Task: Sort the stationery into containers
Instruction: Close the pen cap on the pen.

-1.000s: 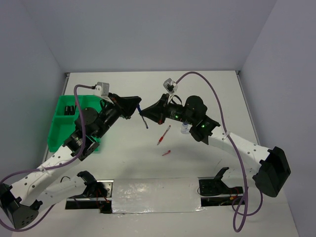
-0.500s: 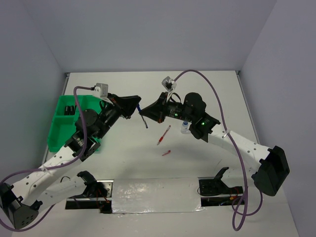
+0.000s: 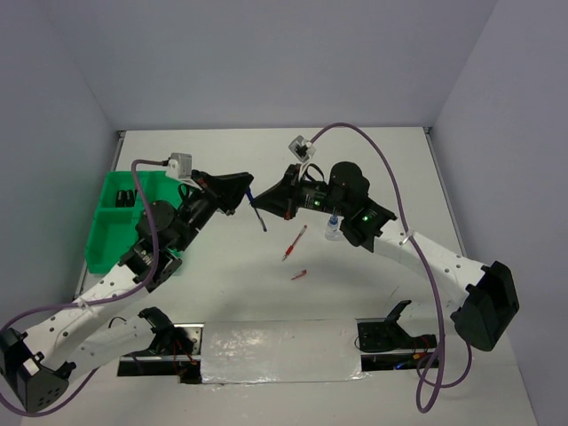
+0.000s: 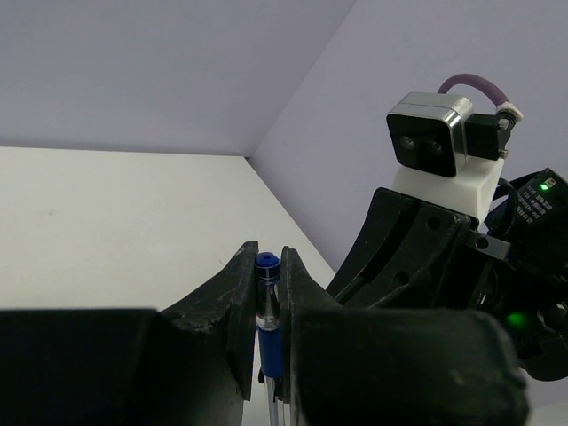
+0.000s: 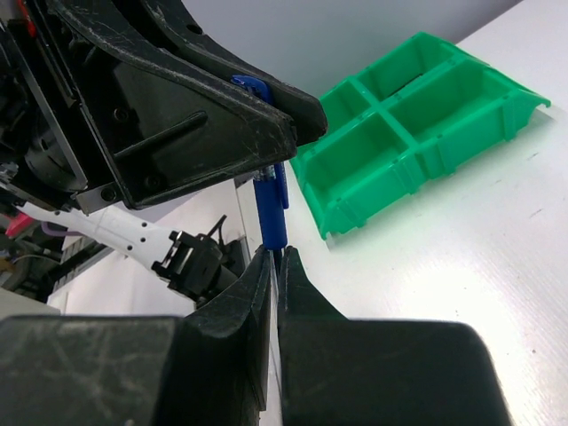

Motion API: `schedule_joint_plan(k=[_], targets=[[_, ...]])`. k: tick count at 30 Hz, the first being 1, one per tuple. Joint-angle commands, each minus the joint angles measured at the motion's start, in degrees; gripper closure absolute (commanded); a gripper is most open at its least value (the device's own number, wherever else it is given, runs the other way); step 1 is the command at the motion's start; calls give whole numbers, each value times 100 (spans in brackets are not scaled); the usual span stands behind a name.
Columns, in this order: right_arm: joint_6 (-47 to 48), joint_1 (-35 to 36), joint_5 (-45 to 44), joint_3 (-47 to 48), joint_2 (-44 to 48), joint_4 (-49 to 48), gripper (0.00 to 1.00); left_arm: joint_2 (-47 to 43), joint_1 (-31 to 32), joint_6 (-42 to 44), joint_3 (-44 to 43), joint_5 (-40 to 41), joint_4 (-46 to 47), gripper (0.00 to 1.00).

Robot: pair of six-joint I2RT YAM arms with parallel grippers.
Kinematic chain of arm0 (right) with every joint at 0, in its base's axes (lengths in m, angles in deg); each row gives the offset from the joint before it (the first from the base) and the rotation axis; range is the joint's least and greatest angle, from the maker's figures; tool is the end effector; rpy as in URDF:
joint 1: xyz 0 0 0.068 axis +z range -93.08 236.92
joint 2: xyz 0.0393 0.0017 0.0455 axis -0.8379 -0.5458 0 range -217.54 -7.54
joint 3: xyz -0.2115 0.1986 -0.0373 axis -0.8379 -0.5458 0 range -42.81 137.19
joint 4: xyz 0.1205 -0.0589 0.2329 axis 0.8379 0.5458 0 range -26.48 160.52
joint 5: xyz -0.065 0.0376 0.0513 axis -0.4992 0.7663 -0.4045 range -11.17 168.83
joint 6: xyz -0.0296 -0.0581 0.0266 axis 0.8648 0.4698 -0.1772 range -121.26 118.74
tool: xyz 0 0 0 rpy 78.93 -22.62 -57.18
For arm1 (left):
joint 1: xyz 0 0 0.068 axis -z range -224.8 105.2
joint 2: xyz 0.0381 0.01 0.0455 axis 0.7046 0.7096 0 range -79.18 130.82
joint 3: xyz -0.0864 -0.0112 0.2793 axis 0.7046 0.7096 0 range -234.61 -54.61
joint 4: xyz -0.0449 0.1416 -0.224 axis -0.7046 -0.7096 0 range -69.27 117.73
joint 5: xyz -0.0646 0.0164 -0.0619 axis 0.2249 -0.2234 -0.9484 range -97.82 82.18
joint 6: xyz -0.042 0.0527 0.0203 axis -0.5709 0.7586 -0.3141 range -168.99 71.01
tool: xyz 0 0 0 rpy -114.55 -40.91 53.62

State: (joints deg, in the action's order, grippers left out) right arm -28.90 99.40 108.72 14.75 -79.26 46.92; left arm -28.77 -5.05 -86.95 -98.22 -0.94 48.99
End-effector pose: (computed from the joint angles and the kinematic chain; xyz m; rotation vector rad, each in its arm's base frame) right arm 0.2126 0.2335 0.3850 -0.6645 1.5668 1.3408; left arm 0.1766 -0.1378 0.3951 -0.0864 1.3973 -1.0649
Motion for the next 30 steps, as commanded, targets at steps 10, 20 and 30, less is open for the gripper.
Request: schedule_joint_plan(k=[10, 20, 30], targets=[[-251, -82, -195, 890, 9, -2119, 100, 92, 323, -98, 389, -864, -1642, 100], [-180, 217, 131, -210, 150, -2549, 100, -286, 323, -37, -735, 226, -2653, 66], [-189, 252, 26, -684, 141, -2664, 100, -155, 323, 279, -1694, 332, -2583, 16]])
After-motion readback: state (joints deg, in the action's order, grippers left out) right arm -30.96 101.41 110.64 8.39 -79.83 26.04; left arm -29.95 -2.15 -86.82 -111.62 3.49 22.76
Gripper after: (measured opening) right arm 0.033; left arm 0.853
